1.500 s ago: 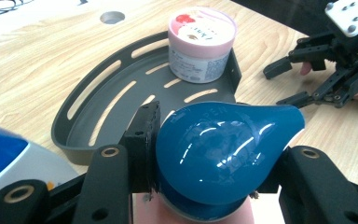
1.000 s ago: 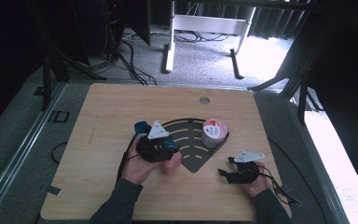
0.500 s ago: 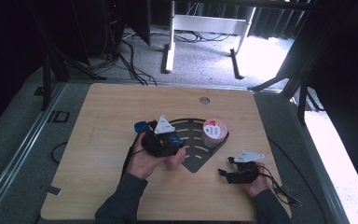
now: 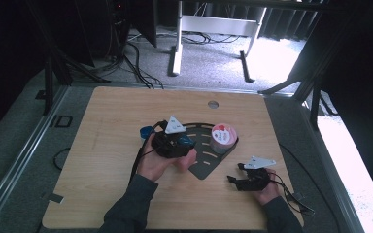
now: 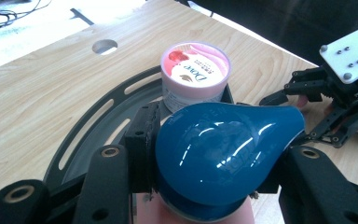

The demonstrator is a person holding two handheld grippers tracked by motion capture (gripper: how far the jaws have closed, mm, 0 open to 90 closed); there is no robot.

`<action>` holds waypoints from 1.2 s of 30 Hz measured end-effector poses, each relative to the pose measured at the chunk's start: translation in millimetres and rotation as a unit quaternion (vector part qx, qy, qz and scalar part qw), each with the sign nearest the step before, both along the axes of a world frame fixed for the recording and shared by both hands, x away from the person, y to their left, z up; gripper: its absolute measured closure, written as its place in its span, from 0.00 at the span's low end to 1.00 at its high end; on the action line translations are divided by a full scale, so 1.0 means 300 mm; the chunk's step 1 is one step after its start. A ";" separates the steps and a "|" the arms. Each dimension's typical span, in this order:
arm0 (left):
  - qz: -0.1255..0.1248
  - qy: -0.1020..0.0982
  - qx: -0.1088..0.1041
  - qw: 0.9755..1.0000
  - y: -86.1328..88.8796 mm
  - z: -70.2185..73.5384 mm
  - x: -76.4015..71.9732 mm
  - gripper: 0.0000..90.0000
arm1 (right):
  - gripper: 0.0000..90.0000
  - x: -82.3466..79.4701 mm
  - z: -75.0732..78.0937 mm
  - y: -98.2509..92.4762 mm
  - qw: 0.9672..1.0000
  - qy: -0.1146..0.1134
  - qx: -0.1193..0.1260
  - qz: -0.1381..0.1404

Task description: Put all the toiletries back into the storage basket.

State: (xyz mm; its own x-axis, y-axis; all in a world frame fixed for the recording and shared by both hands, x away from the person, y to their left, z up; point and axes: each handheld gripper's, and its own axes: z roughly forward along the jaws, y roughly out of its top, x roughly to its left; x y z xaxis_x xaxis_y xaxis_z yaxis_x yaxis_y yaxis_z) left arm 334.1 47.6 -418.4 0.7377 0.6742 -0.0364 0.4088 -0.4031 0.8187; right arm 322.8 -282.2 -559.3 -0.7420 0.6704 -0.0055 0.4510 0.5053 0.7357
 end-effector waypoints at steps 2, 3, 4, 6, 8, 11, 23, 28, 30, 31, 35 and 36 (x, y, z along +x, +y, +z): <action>0.000 0.000 0.000 1.000 -0.004 -0.001 0.006 0.59 | 0.32 0.000 0.000 0.000 1.000 0.000 0.000 0.000; 0.001 0.000 0.000 1.000 -0.007 -0.001 0.010 0.59 | 0.32 0.000 0.000 0.000 1.000 0.000 0.000 0.000; 0.002 0.000 0.001 1.000 -0.011 -0.001 0.016 0.59 | 0.32 0.000 0.000 0.000 1.000 0.000 0.000 0.000; 0.003 -0.001 0.001 1.000 -0.015 0.000 0.022 0.59 | 0.32 0.000 0.000 0.000 1.000 0.000 0.000 0.000; 0.003 -0.002 0.000 1.000 -0.018 0.001 0.027 0.59 | 0.32 0.000 0.000 0.000 1.000 0.000 0.000 0.000; 0.004 -0.003 0.001 1.000 -0.025 0.001 0.038 0.59 | 0.32 0.000 0.000 0.000 1.000 0.000 0.000 0.000; 0.013 -0.001 0.000 1.000 -0.051 -0.016 0.078 0.59 | 0.32 0.000 0.000 0.000 1.000 0.000 0.000 0.001; 0.021 -0.002 -0.003 1.000 -0.063 -0.024 0.093 0.59 | 0.32 0.000 0.000 0.000 1.000 0.000 0.000 0.001; 0.025 -0.004 -0.004 1.000 -0.068 -0.027 0.100 0.59 | 0.32 0.000 0.000 0.000 1.000 0.000 0.000 0.001; 0.024 -0.003 -0.004 1.000 -0.070 -0.027 0.104 0.59 | 0.32 0.000 0.000 0.000 1.000 0.000 0.000 0.001; 0.026 0.000 -0.004 1.000 -0.080 -0.028 0.117 0.59 | 0.32 0.000 0.000 0.000 1.000 0.000 0.000 0.001; 0.026 0.000 -0.004 1.000 -0.080 -0.028 0.117 0.59 | 0.32 0.000 0.000 -0.001 1.000 0.000 0.000 0.001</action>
